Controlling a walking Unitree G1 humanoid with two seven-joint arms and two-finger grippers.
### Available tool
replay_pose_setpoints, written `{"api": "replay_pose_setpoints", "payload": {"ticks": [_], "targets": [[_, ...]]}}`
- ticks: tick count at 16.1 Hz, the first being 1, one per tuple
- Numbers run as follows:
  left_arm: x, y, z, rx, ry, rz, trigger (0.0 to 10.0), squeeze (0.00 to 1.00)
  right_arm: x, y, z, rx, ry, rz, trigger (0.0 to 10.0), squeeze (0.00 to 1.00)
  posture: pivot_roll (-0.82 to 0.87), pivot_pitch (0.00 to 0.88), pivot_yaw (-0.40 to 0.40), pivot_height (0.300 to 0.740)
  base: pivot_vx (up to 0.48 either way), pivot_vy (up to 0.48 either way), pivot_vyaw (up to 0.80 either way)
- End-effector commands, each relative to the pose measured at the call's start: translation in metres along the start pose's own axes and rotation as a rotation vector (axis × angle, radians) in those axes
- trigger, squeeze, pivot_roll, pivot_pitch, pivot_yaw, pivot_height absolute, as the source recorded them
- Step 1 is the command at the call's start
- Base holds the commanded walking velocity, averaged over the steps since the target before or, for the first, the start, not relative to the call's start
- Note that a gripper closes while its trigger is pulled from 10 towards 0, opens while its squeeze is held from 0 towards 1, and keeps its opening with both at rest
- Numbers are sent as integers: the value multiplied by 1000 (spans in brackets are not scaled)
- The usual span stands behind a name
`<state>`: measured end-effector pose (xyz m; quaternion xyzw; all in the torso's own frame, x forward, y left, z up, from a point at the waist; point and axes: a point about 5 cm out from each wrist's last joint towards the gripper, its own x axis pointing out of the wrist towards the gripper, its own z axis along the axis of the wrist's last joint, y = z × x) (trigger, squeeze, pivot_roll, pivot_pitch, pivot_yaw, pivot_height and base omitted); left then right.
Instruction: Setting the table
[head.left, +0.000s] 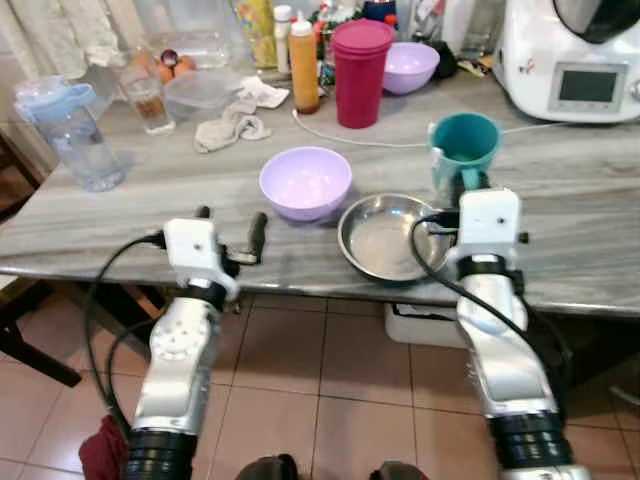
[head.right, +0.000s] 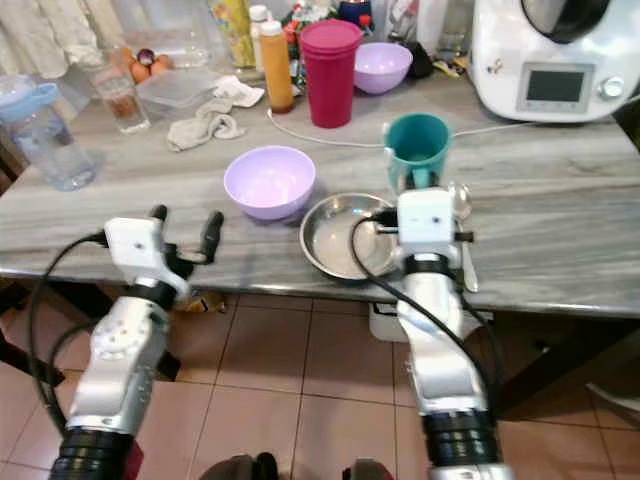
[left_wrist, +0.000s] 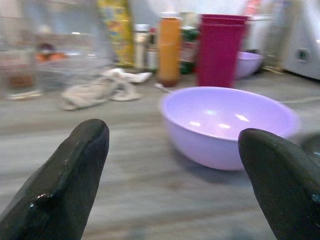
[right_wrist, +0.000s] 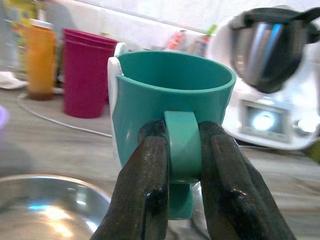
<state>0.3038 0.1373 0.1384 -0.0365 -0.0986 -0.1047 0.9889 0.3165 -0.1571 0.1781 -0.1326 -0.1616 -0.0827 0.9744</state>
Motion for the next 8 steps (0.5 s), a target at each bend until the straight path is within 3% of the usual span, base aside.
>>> {"api": "replay_pose_setpoints", "payload": {"ticks": [1, 8], "targets": [[-5, 5, 1, 15, 3, -13, 10000, 0, 1, 2, 7, 9, -31, -5, 10000, 0, -123, 125, 51, 740, 0, 0, 0], [-32, -9, -8, -16, 89, -356, 10000, 0, 12, -21, 4, 5, -10, -15, 10000, 0, -129, 138, 43, 740, 0, 0, 0]]}}
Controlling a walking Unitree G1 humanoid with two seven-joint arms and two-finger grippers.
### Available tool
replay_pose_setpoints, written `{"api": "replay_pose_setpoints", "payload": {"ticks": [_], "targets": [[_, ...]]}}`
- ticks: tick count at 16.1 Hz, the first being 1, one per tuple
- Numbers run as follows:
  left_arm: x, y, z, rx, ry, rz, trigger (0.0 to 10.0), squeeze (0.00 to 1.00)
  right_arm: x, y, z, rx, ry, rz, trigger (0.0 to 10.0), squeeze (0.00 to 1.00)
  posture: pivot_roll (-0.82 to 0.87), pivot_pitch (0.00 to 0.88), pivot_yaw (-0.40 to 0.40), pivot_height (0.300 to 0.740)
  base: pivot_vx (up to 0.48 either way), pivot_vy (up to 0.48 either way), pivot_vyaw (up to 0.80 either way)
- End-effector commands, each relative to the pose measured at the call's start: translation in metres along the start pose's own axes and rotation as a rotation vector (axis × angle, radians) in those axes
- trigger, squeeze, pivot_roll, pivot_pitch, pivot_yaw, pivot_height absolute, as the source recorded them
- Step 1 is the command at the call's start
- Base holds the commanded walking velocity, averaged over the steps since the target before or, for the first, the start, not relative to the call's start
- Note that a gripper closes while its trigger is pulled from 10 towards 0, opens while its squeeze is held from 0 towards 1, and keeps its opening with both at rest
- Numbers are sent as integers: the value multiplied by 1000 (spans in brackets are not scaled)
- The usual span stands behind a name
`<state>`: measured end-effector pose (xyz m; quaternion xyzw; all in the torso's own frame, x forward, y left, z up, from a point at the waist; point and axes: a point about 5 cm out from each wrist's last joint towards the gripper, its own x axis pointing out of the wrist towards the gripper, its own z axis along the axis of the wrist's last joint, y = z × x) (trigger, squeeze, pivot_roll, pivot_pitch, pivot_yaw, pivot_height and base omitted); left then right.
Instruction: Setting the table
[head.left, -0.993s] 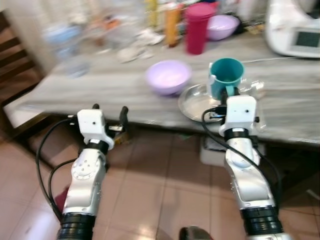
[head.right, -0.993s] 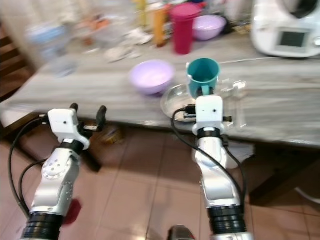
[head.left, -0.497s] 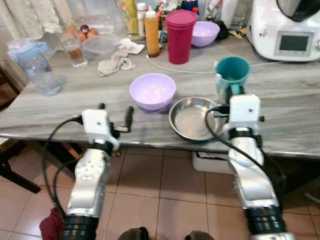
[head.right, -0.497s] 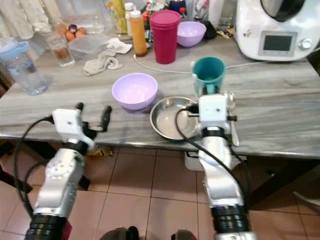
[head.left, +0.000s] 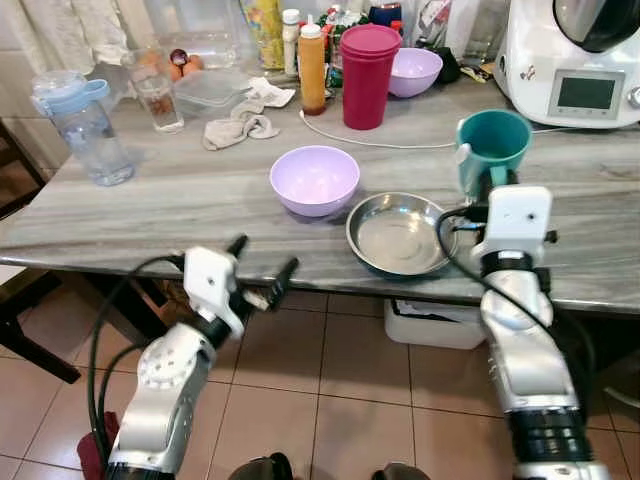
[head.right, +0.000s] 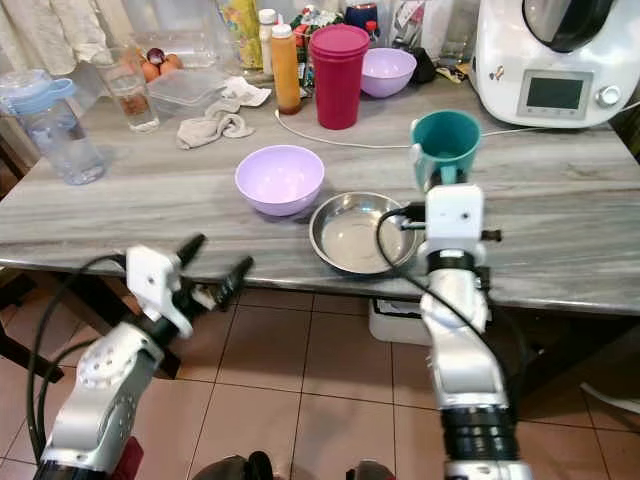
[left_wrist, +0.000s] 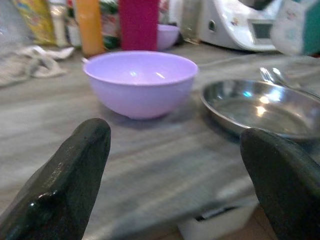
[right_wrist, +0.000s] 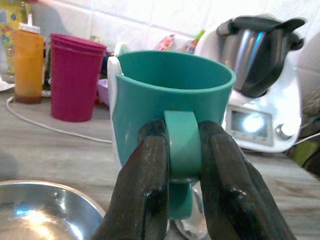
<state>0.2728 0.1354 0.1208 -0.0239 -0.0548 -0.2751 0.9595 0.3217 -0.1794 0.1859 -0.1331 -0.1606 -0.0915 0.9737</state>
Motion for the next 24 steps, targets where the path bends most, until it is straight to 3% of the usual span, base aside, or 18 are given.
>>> {"api": "replay_pose_setpoints", "payload": {"ticks": [1, 3, 10, 16, 23, 24], "targets": [[-5, -8, -1, 4, 19, -92, 10000, 0, 12, -5, 5, 29, -14, 21, 10000, 0, -127, 146, 43, 740, 0, 0, 0], [-6, -9, -1, -1, 24, -115, 10000, 0, 22, -10, 5, 48, -3, 43, 10000, 0, -128, 153, 47, 740, 0, 0, 0], [-5, -9, 4, 5, 27, -149, 10000, 0, 57, 1, 3, 159, 41, 183, 10000, 0, -115, 165, 55, 740, 0, 0, 0], [-9, -10, 11, 0, 17, -171, 10000, 0, 65, 16, -9, 199, 88, 231, 10000, 0, -72, 171, 61, 740, 0, 0, 0], [-10, -12, 12, -4, 24, -188, 10000, 0, 65, 13, -22, 182, 129, 248, 10000, 0, -66, 174, 64, 740, 0, 0, 0], [-10, -12, 12, -5, 26, -190, 10000, 0, 64, 11, -24, 176, 132, 246, 10000, 706, -66, 174, 64, 740, 0, 0, 0]]}}
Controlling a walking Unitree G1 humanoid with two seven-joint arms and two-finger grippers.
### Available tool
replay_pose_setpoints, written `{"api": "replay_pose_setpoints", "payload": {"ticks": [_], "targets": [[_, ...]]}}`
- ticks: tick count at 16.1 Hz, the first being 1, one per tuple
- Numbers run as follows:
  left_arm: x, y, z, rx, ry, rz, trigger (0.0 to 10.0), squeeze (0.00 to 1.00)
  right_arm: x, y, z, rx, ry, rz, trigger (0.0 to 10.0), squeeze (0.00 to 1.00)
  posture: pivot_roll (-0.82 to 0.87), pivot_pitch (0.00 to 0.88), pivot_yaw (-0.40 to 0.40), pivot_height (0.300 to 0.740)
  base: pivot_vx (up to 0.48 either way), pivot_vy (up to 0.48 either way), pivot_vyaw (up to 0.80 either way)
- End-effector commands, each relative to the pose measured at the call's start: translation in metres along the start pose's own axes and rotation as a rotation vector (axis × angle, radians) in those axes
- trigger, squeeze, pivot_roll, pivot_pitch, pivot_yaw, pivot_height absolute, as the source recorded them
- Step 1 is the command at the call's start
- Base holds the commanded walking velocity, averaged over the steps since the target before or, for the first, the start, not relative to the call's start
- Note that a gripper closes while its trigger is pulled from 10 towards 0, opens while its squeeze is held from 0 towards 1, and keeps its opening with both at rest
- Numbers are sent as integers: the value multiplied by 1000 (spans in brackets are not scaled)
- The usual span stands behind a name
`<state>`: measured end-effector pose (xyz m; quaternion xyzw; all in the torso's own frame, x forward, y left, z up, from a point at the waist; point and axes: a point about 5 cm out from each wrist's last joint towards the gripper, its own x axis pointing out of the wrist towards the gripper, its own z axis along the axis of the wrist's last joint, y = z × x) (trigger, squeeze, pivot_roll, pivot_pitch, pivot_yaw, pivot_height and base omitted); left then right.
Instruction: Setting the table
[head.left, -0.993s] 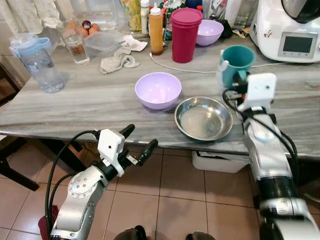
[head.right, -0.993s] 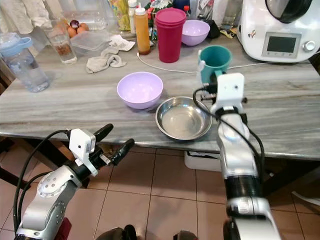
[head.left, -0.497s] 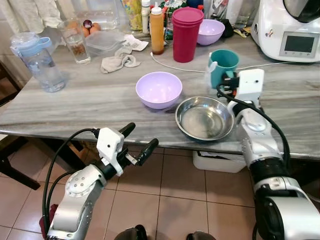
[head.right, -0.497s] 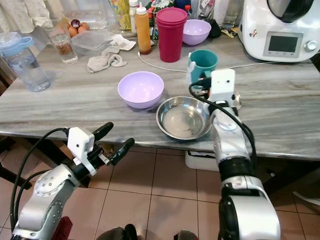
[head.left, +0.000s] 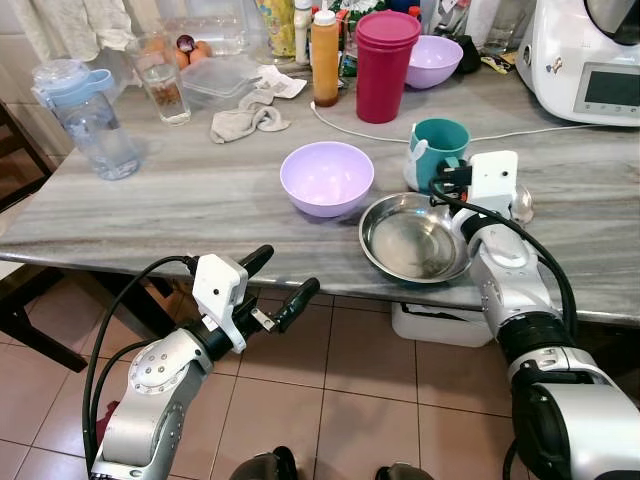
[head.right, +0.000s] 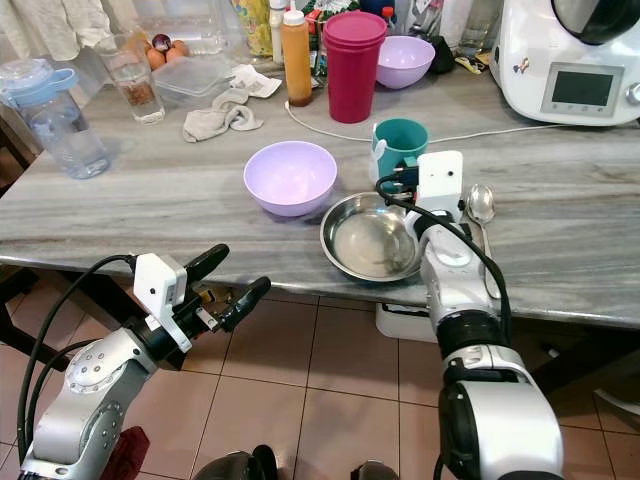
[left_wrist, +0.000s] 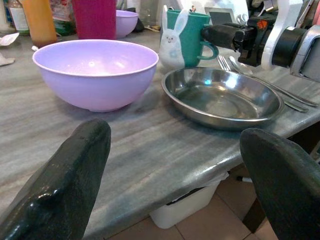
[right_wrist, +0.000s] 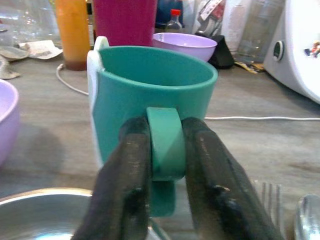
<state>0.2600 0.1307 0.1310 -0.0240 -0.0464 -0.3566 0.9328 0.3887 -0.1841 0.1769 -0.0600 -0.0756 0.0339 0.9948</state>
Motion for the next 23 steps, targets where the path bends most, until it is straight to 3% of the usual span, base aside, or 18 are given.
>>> {"api": "replay_pose_setpoints", "payload": {"ticks": [1, 2, 15, 23], "targets": [[-3, -2, 1, 9, 11, -18, 10000, 0, 2, -2, 4, -2, -19, -4, 10000, 847, -66, 174, 64, 740, 0, 0, 0], [-3, -1, 1, 9, 12, -17, 10000, 0, 2, -3, 3, -4, -16, -7, 10000, 1000, -68, 173, 65, 740, 0, 0, 0], [2, 0, 1, 13, 18, -14, 10000, 0, -3, -18, 3, -101, -46, -62, 10000, 1000, -77, 166, 77, 740, 0, 0, 0], [4, 2, 5, 16, -3, 0, 10000, 0, -6, -4, 26, -108, -214, -30, 10000, 1000, -77, 161, 76, 740, 0, 0, 0]]}}
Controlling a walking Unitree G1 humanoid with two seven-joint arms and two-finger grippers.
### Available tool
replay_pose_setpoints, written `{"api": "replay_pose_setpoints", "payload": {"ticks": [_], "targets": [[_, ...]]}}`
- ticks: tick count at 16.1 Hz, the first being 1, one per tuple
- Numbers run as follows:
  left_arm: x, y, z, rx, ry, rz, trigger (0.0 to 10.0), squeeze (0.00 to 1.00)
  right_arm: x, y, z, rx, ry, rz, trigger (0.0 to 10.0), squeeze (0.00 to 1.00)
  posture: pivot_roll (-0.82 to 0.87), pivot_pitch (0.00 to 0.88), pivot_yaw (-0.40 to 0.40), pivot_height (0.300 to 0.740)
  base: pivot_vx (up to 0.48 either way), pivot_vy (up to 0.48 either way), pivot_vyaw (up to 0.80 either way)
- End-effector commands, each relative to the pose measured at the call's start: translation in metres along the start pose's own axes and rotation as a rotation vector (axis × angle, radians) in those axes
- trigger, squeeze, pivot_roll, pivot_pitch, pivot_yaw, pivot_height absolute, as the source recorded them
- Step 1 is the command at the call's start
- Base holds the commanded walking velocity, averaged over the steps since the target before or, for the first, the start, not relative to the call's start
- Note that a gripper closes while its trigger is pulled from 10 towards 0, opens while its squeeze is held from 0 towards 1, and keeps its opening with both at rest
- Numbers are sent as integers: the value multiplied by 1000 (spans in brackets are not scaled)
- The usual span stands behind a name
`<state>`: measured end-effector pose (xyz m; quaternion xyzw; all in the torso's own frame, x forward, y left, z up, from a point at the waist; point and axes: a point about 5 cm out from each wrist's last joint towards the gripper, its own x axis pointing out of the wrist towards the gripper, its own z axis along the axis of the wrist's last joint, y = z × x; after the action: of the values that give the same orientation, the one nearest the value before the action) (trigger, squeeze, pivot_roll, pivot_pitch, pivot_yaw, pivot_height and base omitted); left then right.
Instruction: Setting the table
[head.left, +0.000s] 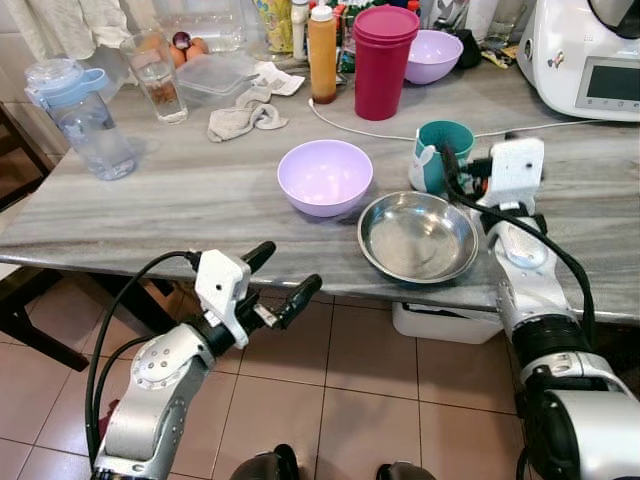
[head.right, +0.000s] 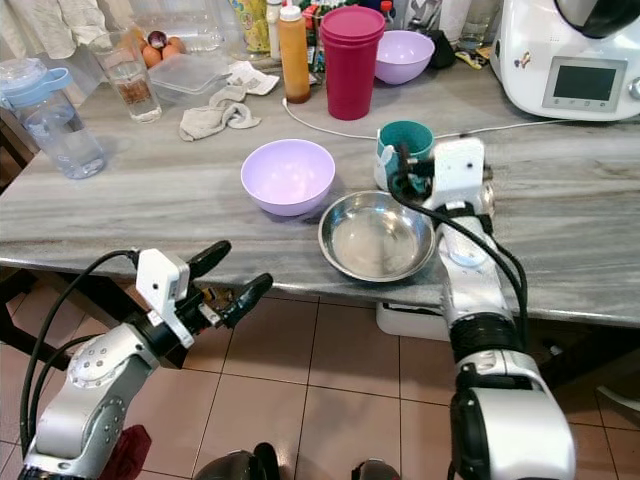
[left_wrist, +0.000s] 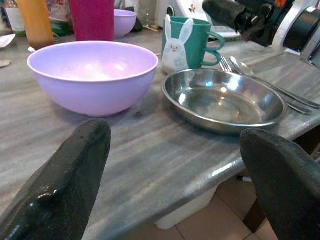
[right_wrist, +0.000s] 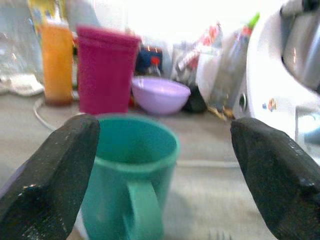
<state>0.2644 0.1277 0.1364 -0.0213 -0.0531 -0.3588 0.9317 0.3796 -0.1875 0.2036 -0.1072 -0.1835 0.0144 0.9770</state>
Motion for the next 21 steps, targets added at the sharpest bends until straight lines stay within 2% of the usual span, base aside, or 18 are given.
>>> {"api": "replay_pose_setpoints", "payload": {"ticks": [1, 4, 6, 7, 9, 10, 12, 18, 19, 20, 21], "targets": [[-1, 2, 1, 7, 3, 6, 10000, 0, -2, 7, 5, -11, -41, 30, 10000, 1000, -77, 159, 70, 740, 0, 0, 0], [-1, 4, 2, -1, -13, 31, 10000, 0, -12, 19, 20, -50, -129, 31, 10000, 1000, -80, 152, 57, 740, 0, 0, 0], [-2, 8, 1, 0, -18, 67, 10000, 0, -19, 22, 22, -43, -135, 18, 10000, 1000, -83, 147, 50, 740, 0, 0, 0], [-4, 17, 1, 53, -26, 161, 10000, 0, -30, 26, 23, -35, -140, 10, 10000, 1000, -83, 147, 50, 740, 0, 0, 0], [-5, 30, 2, 45, -39, 274, 10000, 0, -41, 33, 23, -42, -142, 29, 10000, 1000, -92, 139, 50, 740, 0, 0, 0], [-8, 40, 4, 62, -48, 361, 10000, 0, -50, 39, 24, -90, -147, 60, 10000, 1000, -95, 139, 51, 740, 0, 0, 0], [-10, 47, 6, 73, -63, 414, 10000, 0, -55, 41, 23, -75, -121, 63, 10000, 1000, -94, 138, 54, 740, 0, 0, 209], [-16, 63, 4, 129, -69, 585, 10000, 0, -62, 59, 32, -98, -132, 119, 10000, 1000, -88, 132, 55, 740, 0, 0, 800], [-17, 66, 2, 158, -47, 629, 10000, 0, -62, 62, 33, -96, -133, 126, 10000, 702, -87, 129, 57, 740, 0, 0, 800], [-20, 74, -3, 220, -4, 721, 10000, 0, -62, 66, 33, -92, -133, 138, 10000, 0, -86, 125, 55, 740, 0, 0, 800], [-21, 78, -8, 221, 27, 763, 10000, 0, -62, 68, 33, -88, -130, 145, 10000, 0, -88, 118, 54, 740, 0, 0, 800]]}}
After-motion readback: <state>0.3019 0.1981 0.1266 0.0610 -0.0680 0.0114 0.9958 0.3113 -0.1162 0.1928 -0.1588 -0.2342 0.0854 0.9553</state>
